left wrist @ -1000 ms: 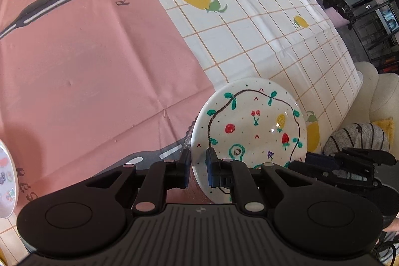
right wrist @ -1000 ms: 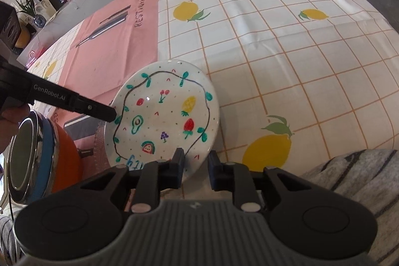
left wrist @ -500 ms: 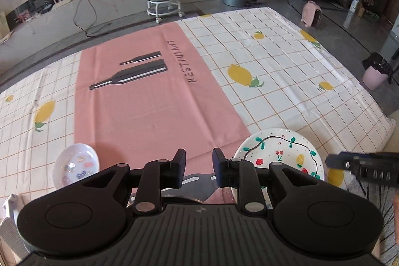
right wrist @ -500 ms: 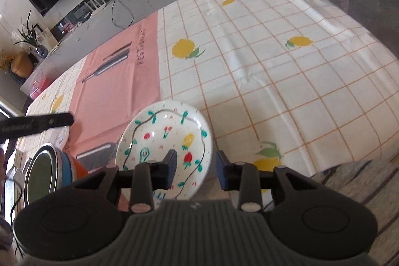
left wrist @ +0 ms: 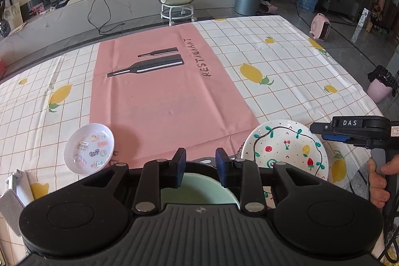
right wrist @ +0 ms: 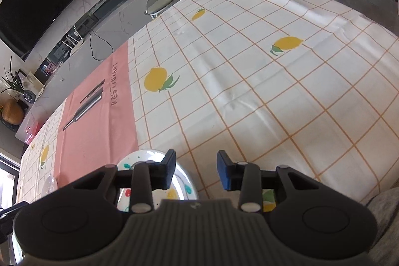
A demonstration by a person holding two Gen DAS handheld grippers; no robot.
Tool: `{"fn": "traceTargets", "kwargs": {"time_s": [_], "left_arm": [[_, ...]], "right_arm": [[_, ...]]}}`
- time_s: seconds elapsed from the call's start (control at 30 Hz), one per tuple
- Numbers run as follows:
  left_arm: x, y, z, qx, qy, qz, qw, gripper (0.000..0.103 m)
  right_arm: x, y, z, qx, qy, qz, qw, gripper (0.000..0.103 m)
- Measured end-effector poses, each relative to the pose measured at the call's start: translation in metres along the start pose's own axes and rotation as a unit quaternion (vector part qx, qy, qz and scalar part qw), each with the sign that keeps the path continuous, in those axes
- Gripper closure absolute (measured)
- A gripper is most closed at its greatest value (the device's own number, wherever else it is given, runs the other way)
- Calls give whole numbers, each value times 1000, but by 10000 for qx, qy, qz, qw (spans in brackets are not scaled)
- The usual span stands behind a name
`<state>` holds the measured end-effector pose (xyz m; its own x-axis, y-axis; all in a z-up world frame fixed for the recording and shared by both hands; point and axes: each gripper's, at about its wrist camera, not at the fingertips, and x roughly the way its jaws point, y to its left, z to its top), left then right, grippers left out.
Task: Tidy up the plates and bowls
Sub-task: 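Lower the Fruity plate onto the table and open both tools, then move both tools to the small white sticker dish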
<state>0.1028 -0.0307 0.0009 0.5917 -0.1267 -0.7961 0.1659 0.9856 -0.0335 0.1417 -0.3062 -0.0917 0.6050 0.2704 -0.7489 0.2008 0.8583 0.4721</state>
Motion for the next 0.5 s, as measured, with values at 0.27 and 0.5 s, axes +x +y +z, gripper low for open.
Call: {"fn": "traceTargets", "kwargs": {"time_s": [0.27, 0.5], "left_arm": [[-5, 12, 3, -254, -29, -148, 9996, 69], [-8, 21, 5, -456, -60, -130, 9989, 69]], "right_arm": [[15, 9, -6, -367, 514, 76, 9980, 61], [5, 18, -12, -840, 292, 265, 9957, 79]]}}
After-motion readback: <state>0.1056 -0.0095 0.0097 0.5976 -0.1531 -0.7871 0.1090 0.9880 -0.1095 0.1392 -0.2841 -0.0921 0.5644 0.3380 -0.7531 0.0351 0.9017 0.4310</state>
